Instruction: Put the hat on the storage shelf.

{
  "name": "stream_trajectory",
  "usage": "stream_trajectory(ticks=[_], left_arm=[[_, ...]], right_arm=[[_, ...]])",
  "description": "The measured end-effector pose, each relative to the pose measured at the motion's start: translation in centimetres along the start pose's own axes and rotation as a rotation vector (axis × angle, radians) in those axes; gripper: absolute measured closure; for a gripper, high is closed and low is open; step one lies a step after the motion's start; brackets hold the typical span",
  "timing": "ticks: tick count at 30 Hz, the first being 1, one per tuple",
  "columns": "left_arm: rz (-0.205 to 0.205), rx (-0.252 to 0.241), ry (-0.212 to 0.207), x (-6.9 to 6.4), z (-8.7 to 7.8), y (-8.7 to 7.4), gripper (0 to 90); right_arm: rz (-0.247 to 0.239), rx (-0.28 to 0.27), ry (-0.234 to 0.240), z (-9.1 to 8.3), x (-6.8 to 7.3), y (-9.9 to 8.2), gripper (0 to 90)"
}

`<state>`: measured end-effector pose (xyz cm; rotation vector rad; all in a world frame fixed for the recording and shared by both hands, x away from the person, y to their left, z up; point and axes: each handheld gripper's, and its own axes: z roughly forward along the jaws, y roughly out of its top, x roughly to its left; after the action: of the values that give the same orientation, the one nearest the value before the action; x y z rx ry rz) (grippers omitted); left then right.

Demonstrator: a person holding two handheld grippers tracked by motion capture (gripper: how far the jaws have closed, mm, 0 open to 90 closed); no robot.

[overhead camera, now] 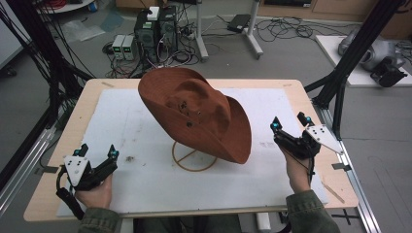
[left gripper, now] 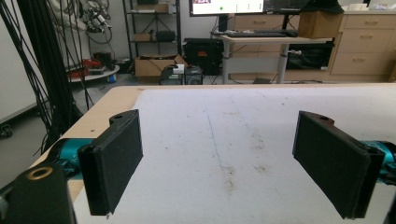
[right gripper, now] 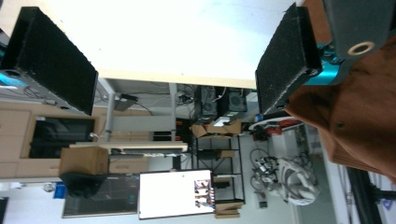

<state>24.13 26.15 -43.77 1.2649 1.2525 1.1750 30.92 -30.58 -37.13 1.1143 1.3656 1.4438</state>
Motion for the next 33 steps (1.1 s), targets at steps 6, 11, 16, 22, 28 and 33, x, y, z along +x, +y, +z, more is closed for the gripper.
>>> stream_trajectory(ticks=[6, 11, 16, 22, 28, 33], left_arm=[[0.0, -0.005, 0.003, -0.1, -0.1, 0.0, 16.1], [-0.002, -0.01, 0.006, 0.0, -0.1, 0.1, 16.1], [-0.008, -0.007, 0.014, 0.3, -0.2, 0.0, 16.1], [-0.009, -0.007, 0.021, 0.5, -0.2, -0.1, 15.9], [-0.012, 0.001, 0.029, 0.9, -0.1, -0.2, 15.8], [-0.014, 0.0, 0.037, 1.1, -0.2, -0.2, 15.8]], right_arm=[[0.014, 0.011, -0.014, -0.5, -0.6, -1.8, 12.6], [0.022, 0.033, -0.022, -0.5, -0.9, -2.8, 12.5], [0.03, 0.041, -0.035, -0.7, -1.1, -3.4, 12.5], [0.024, 0.065, -0.05, -0.8, -1.2, -4.6, 12.5], [0.016, 0.09, -0.061, -0.8, -1.1, -5.5, 12.5], [-0.008, 0.11, -0.073, -0.7, -1.0, -6.0, 12.5]])
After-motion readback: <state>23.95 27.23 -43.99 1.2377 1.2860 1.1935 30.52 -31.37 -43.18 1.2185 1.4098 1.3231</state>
